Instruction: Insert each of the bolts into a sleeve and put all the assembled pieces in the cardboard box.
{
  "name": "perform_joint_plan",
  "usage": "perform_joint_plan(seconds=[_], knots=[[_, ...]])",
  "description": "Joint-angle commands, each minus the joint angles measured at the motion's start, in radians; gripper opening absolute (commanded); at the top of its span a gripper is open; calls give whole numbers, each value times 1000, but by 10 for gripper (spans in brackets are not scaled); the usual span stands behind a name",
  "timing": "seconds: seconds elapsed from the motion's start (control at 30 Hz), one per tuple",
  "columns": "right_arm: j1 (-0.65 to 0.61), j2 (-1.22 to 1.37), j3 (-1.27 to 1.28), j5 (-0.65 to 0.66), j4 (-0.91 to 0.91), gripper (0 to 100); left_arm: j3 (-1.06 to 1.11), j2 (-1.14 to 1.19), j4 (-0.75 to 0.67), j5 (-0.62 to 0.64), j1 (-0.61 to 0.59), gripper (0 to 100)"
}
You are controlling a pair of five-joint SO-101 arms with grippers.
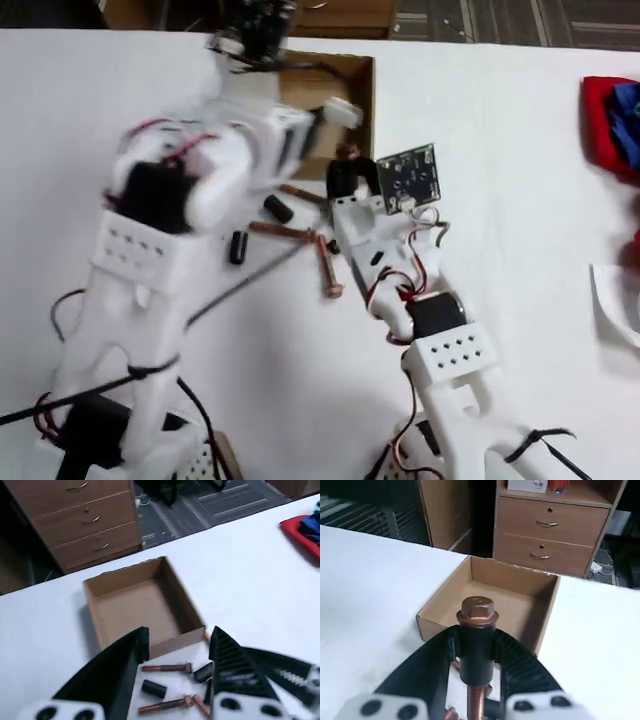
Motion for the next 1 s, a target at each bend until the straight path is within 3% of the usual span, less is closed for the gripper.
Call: perform_joint_plan(seconds=[0.0, 0.13, 0.33, 0.43, 0.53, 0.73, 0.97], knots=[[53, 117, -69, 5, 42, 20, 21, -6, 86, -66, -181, 211], [99, 464, -437, 6, 255, 20, 254, -5, 44, -80, -321, 211], [88, 1013, -1320, 5, 743, 21, 769, -5, -459, -55, -465, 211], [76, 1273, -1745, 5, 872, 21, 949, -5, -672, -38, -485, 211], [73, 1535, -2107, 5, 931, 21, 1056, -5, -793, -35, -485, 211], [79, 1931, -2592, -74, 969, 20, 1093, -5, -850, -35, -500, 211], [99, 2026, -2659, -115, 967, 20, 1096, -3, -855, -35, -500, 211]])
